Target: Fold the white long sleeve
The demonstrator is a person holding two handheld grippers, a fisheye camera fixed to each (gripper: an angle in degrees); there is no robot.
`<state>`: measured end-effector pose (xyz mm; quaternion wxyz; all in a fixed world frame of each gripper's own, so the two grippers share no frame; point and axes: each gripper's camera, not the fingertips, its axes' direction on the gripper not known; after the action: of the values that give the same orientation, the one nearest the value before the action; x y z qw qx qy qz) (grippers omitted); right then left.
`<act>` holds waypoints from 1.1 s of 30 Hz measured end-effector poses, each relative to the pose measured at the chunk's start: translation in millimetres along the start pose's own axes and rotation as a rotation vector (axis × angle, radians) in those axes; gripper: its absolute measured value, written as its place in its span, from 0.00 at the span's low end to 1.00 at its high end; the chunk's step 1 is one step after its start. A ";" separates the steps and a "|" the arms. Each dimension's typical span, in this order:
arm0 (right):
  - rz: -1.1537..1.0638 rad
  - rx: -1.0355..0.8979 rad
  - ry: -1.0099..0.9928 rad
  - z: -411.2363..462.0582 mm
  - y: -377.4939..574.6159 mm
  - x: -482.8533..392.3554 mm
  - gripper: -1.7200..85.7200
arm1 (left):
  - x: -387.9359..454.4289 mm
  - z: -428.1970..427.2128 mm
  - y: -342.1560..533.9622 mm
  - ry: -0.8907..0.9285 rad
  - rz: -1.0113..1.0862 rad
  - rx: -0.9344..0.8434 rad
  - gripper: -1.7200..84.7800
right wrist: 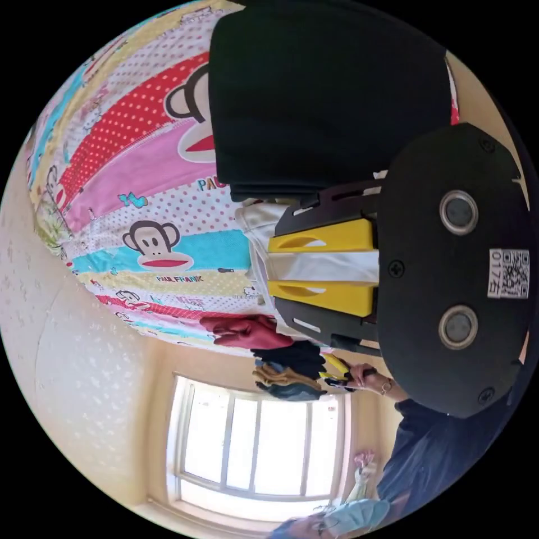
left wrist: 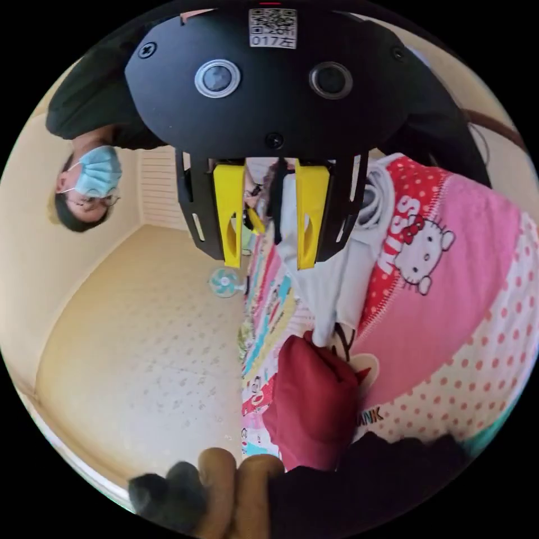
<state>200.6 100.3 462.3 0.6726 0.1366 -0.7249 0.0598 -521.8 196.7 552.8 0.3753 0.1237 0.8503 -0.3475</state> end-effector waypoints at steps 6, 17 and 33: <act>-0.168 -0.255 0.428 121.8 83.1 -12.1 0.06 | -15.5 97.9 57.8 -0.374 0.069 -0.247 0.11; -0.526 -0.107 0.378 204.7 84.9 -84.5 0.04 | -84.6 88.1 128.0 -0.212 -0.104 0.021 0.16; -0.492 -0.067 0.168 207.1 128.2 -93.7 0.03 | -137.2 162.8 193.4 -0.134 -0.300 0.109 0.16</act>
<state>-28.2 177.8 363.6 0.7289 0.2810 -0.6130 -0.1183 -246.4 233.1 478.2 0.3678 -0.0079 0.8123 -0.4526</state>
